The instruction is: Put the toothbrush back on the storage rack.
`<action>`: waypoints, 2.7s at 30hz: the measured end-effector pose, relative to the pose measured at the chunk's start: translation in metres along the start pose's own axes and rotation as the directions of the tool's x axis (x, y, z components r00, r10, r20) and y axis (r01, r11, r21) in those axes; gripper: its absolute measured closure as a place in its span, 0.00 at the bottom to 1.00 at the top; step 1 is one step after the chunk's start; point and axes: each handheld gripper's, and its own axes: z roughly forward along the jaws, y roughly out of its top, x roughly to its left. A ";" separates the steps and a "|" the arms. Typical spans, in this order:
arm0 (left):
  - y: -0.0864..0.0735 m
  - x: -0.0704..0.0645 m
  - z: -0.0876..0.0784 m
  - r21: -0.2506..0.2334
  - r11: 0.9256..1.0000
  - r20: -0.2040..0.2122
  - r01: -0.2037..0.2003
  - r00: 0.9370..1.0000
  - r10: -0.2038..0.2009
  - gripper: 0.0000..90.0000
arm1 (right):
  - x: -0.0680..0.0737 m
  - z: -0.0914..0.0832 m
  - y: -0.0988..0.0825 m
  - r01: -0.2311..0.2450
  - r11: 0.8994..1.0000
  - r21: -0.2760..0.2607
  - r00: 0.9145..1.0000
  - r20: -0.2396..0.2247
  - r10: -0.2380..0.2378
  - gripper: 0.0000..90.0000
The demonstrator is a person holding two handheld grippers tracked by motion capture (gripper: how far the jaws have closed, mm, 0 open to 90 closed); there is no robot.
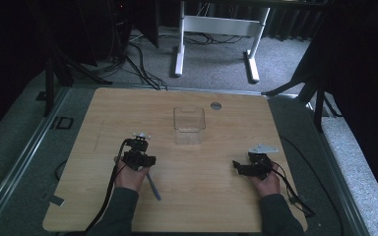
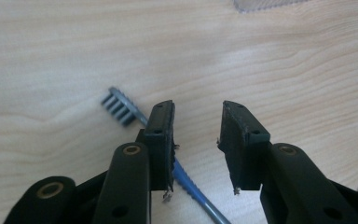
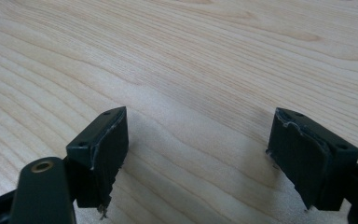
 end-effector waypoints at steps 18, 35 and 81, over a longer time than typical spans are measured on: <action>-0.024 0.004 0.016 0.059 0.998 0.005 0.037 0.999 -0.037 0.66 | 0.000 0.000 0.000 0.000 1.000 -0.002 1.000 -0.001 0.000 0.22; -0.030 0.005 0.025 0.105 0.993 -0.002 0.051 0.999 -0.051 0.62 | 0.000 0.000 0.000 0.000 1.000 -0.002 1.000 -0.001 0.000 0.22; -0.039 -0.004 0.015 0.132 0.991 -0.088 -0.030 0.995 0.042 0.92 | 0.000 0.000 0.000 0.000 1.000 -0.002 1.000 0.000 0.000 0.22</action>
